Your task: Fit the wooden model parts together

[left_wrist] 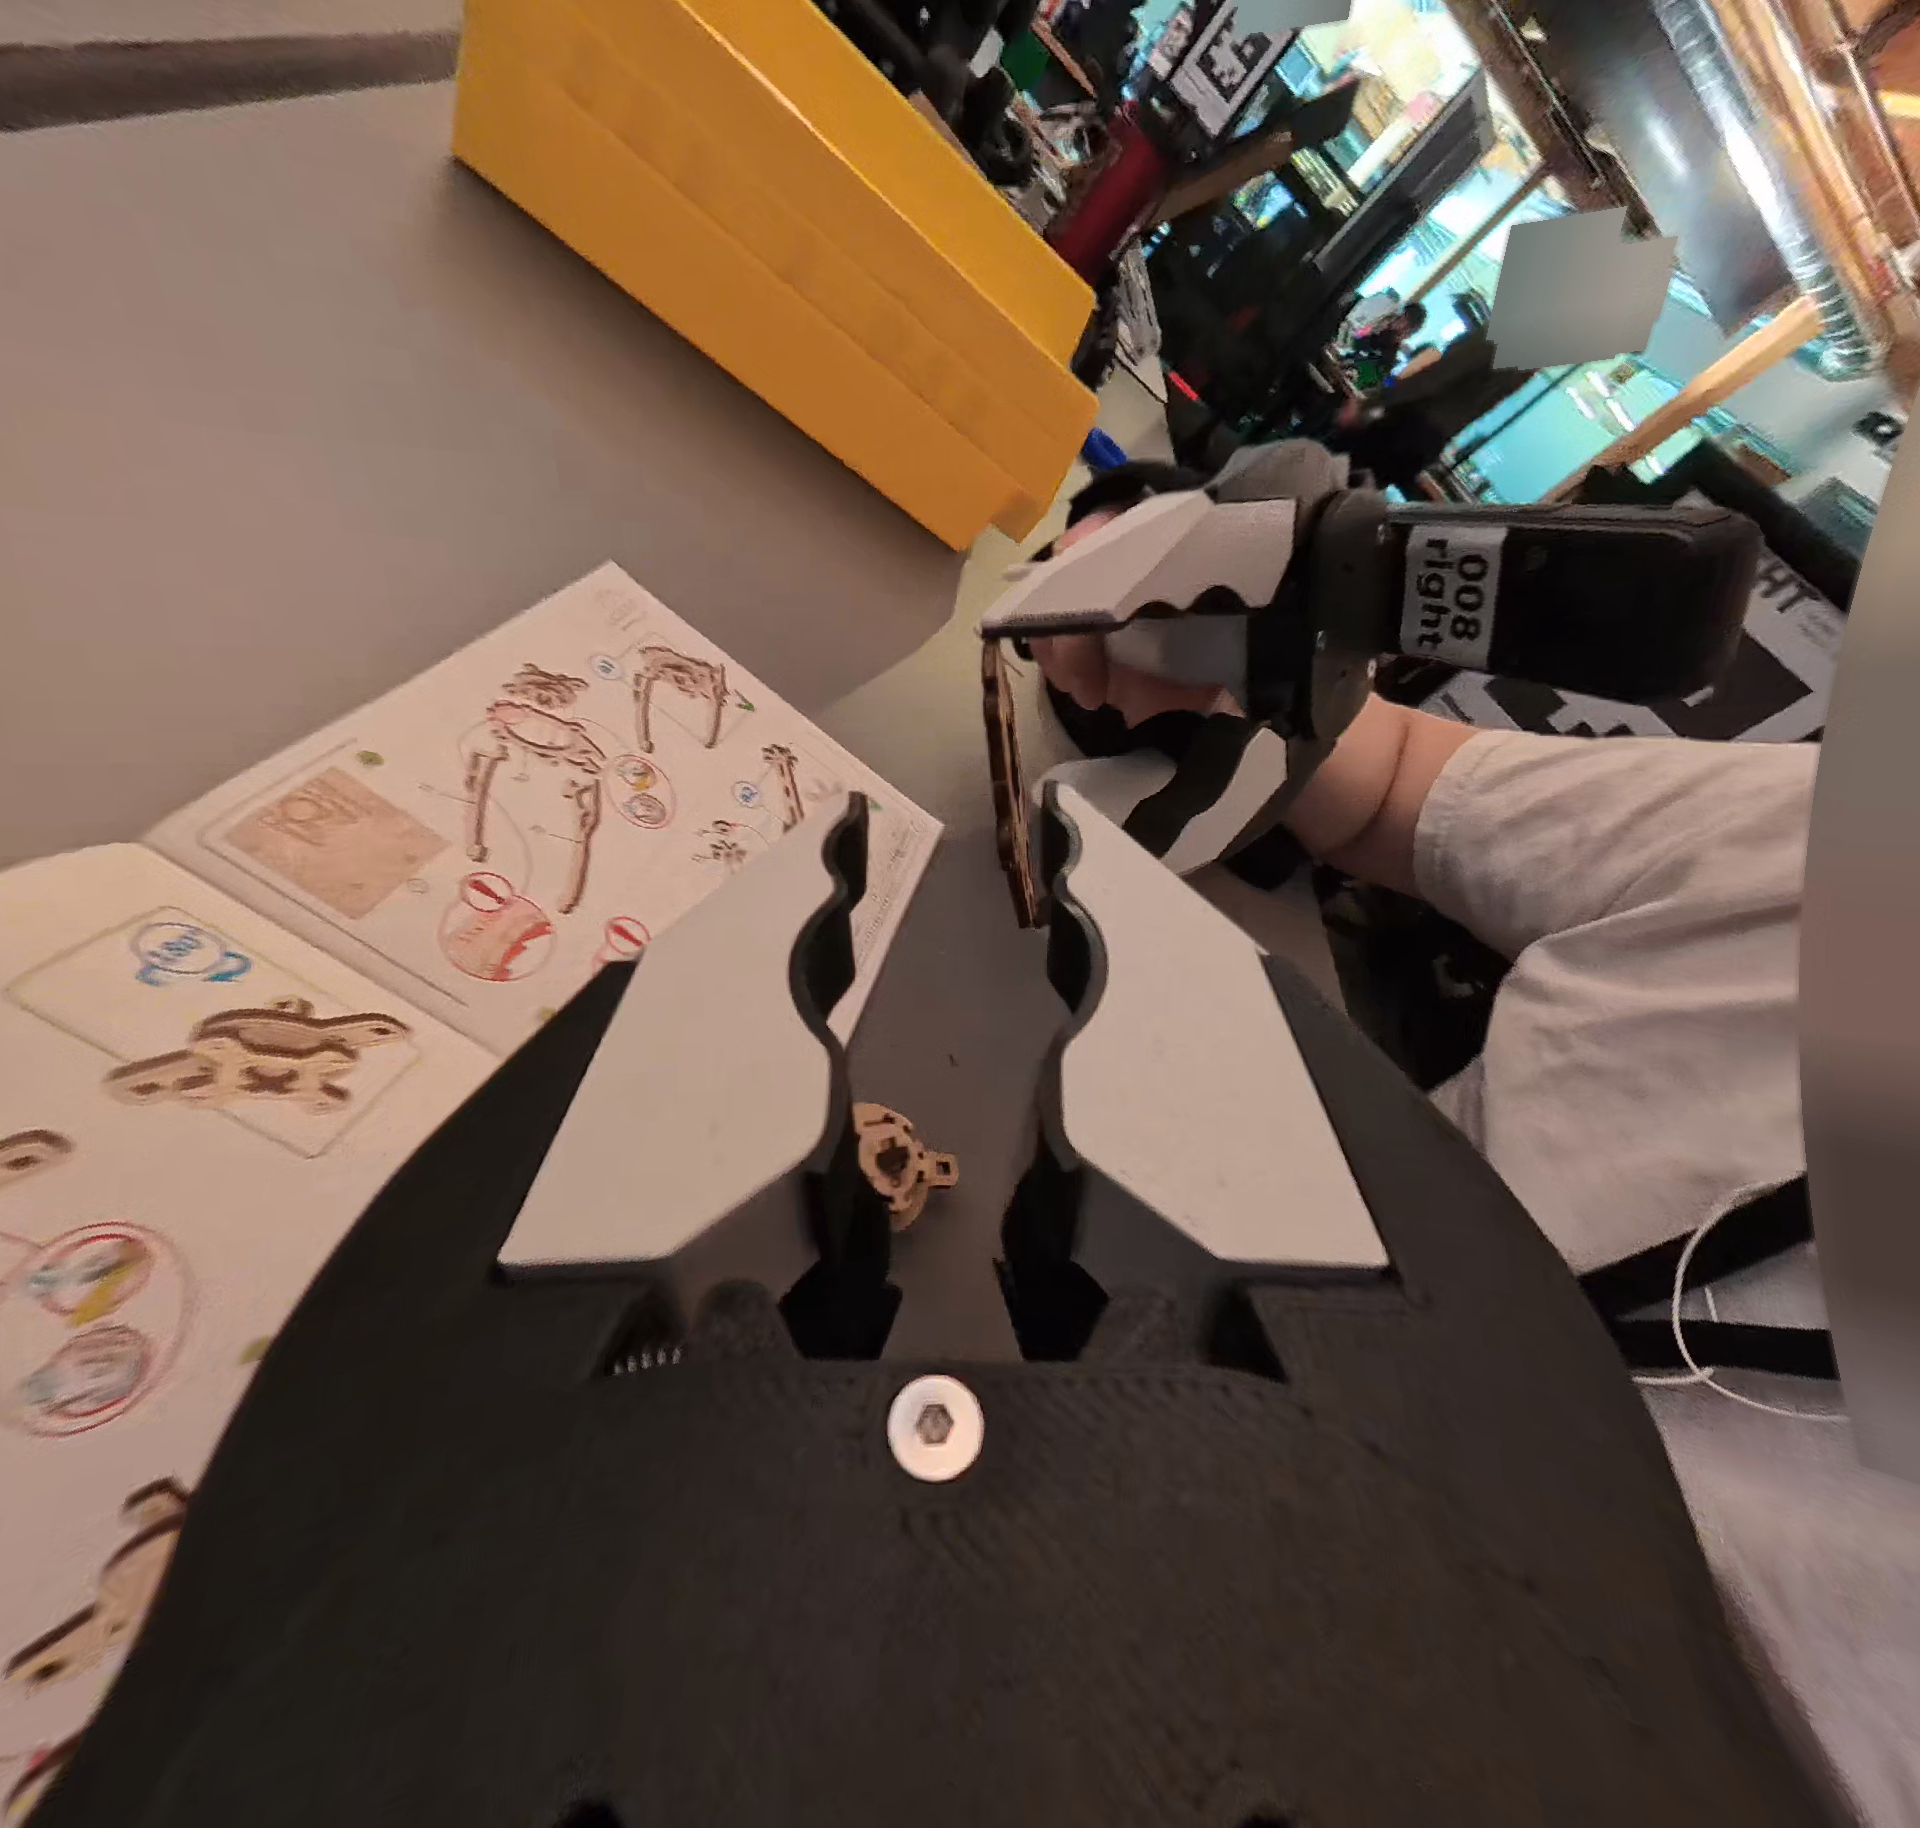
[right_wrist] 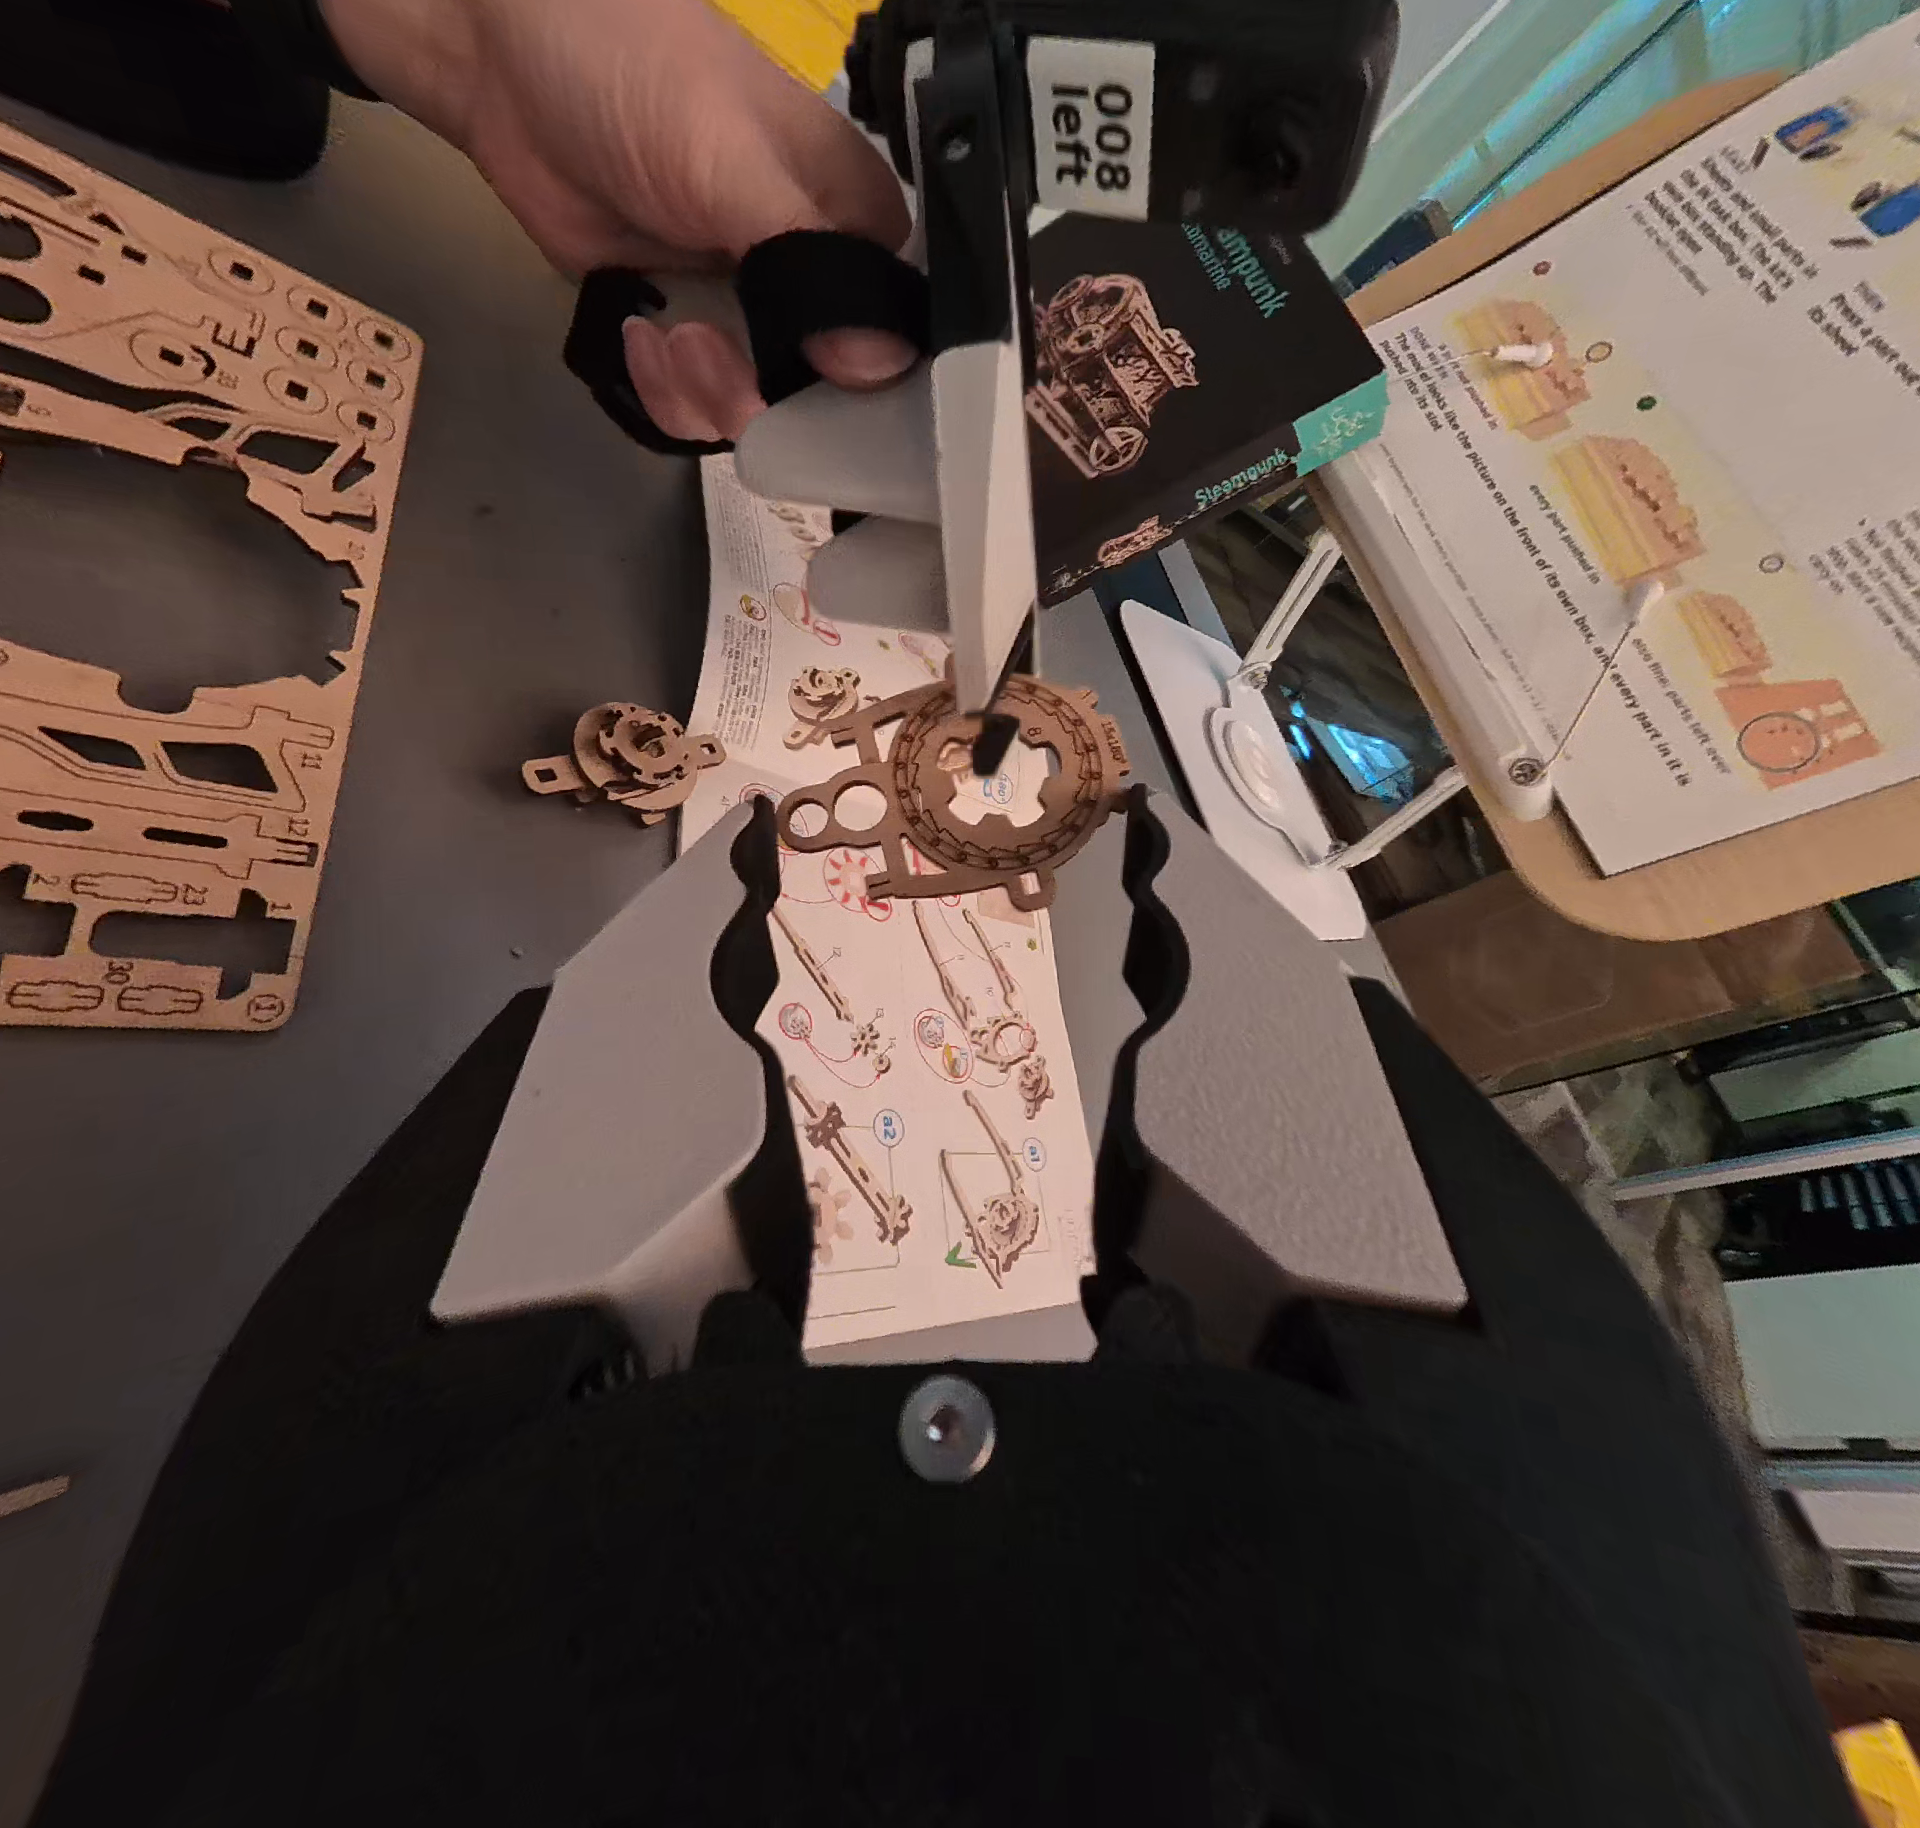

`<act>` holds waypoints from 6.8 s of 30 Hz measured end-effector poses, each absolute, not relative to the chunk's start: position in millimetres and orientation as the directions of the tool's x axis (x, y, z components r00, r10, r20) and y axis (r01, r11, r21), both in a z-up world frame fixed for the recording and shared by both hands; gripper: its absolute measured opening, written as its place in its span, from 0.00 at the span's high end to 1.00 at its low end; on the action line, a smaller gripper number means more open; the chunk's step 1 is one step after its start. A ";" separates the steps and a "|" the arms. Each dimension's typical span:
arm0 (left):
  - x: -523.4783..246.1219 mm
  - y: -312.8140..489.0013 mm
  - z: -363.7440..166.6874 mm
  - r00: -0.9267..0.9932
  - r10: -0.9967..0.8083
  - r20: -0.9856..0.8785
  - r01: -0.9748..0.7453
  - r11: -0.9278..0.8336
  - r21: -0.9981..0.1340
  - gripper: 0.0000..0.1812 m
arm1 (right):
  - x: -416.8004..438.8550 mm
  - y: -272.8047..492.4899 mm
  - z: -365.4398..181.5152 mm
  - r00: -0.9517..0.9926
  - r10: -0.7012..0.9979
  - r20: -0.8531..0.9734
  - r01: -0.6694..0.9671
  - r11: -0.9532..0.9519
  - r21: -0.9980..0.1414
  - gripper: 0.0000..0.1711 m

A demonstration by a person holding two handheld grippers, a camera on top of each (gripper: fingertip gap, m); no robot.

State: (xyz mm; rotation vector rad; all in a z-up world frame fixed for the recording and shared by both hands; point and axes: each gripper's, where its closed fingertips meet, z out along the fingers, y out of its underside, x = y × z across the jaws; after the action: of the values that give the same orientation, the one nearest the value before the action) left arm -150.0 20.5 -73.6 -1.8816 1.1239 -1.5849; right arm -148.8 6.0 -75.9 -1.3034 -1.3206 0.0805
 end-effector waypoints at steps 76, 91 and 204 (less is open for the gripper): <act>-164.2 44.9 -59.7 -0.048 -0.871 0.488 -0.149 -0.477 -0.866 1.00 | -178.3 53.6 -51.3 0.082 0.800 -0.595 -0.096 -0.587 -0.804 0.99; -165.1 44.9 -55.4 -0.067 -0.856 0.512 -0.121 -0.502 -0.856 1.00 | -172.4 55.0 -46.1 0.050 0.787 -0.614 -0.125 -0.605 -0.786 1.00; -168.8 42.1 -43.7 -0.109 -0.848 0.518 -0.069 -0.513 -0.855 1.00 | -177.8 46.1 -45.4 0.068 0.786 -0.615 -0.080 -0.610 -0.789 0.99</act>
State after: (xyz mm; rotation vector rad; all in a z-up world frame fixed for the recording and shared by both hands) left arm -168.8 42.1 -43.7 -1.5697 1.0238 -1.6843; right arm -177.8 46.1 -45.4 -1.6700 -0.7113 1.6218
